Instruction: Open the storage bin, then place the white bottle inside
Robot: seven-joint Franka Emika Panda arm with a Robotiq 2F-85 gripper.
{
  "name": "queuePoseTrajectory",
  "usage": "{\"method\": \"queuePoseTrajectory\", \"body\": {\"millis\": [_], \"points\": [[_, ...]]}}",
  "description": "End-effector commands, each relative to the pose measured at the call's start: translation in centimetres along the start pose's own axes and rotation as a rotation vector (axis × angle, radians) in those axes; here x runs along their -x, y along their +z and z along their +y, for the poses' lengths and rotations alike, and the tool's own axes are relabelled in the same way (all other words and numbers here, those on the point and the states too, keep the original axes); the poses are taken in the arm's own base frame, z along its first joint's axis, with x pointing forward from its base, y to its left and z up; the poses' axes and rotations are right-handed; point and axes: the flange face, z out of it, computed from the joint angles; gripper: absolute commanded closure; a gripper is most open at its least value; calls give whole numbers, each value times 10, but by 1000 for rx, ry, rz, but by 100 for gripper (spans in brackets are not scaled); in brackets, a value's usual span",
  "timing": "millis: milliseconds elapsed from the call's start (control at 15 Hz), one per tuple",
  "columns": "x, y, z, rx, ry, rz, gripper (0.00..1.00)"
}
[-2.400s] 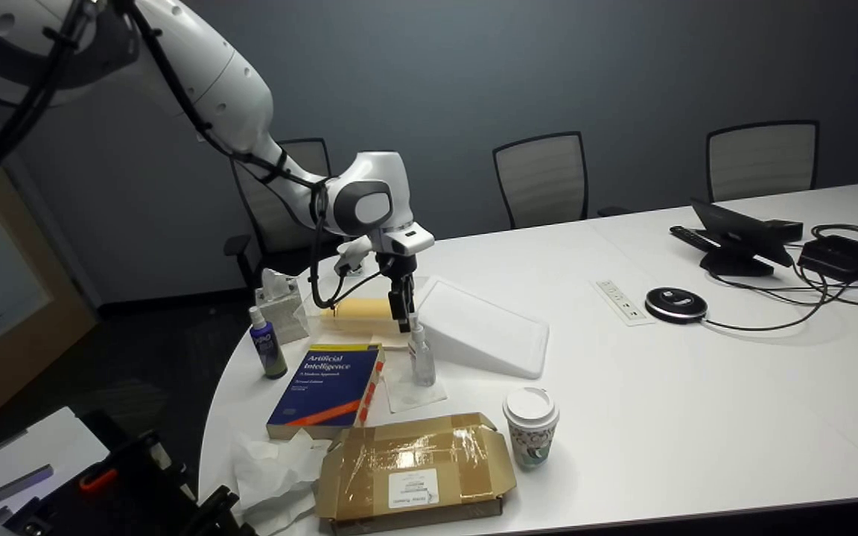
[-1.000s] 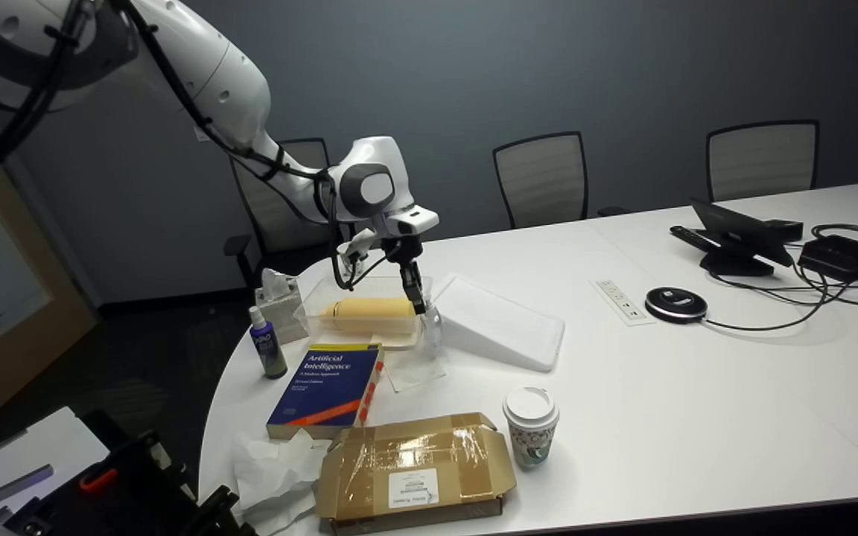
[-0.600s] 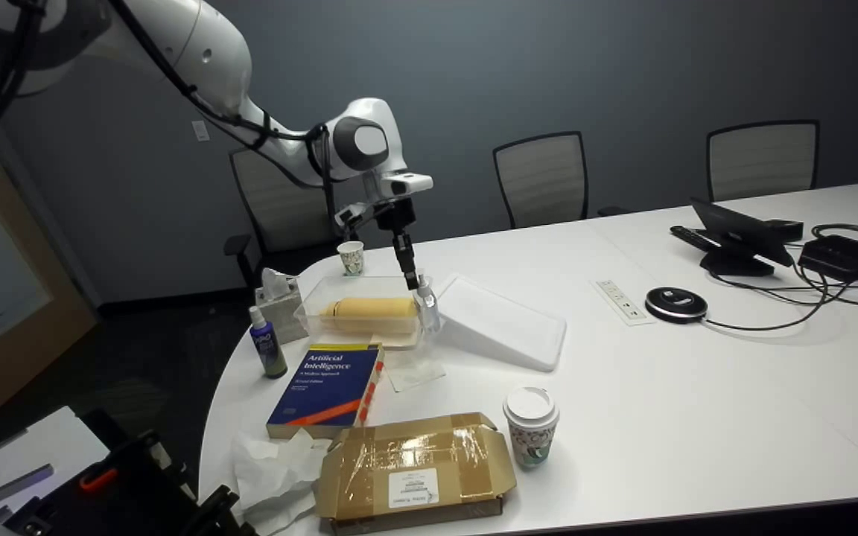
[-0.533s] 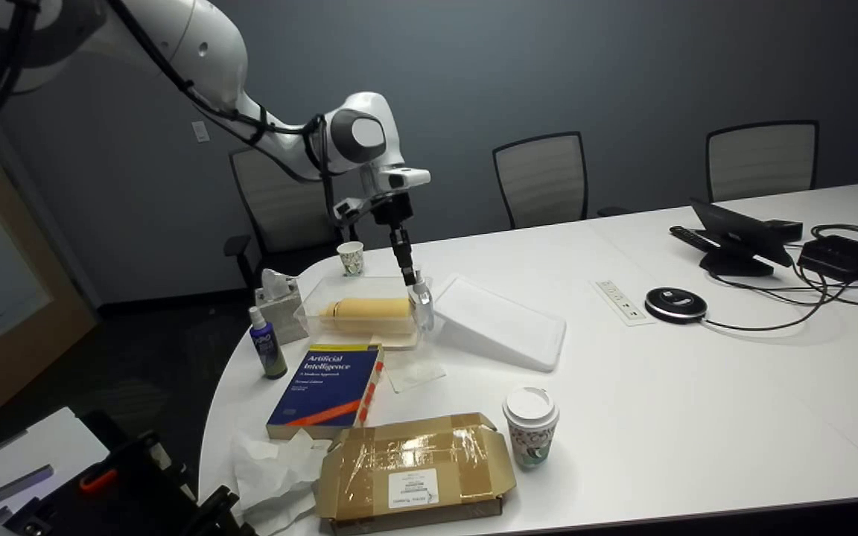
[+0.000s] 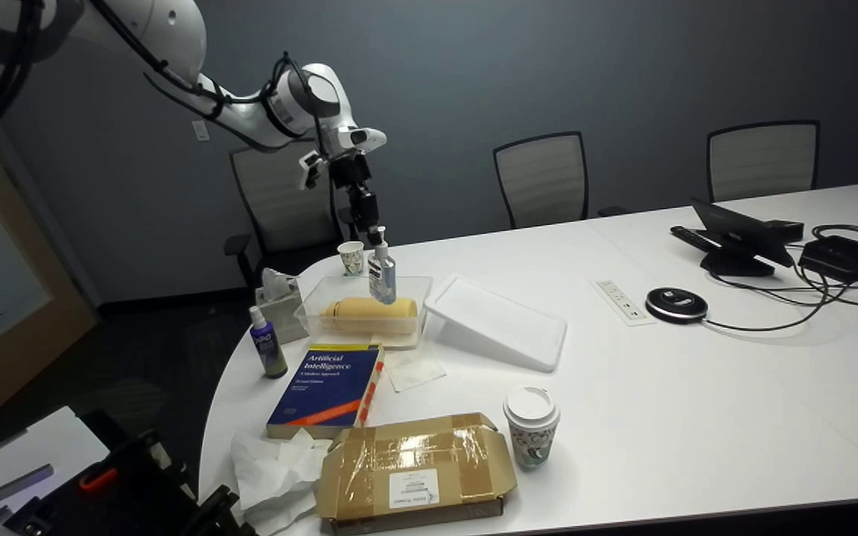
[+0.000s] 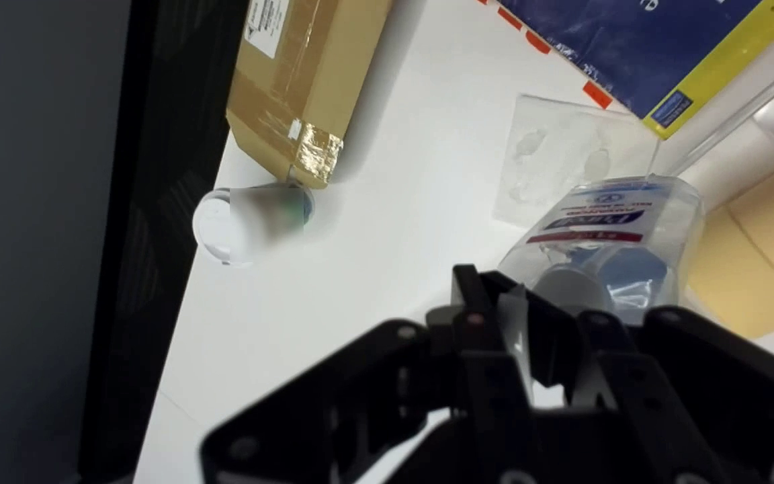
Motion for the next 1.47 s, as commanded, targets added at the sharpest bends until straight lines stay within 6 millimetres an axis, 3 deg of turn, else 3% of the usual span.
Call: {"method": "queuePoseTrajectory", "body": {"millis": [0,333,600,933,1400], "points": [[17,-21,-41,47,-173,60,98],[46,-21,-98,73,-338,120,98],[63,-14,-129,94,-414,148,98],[75,-2,-154,79,-456,181,98],[82,21,-174,25,-514,206,98]]}}
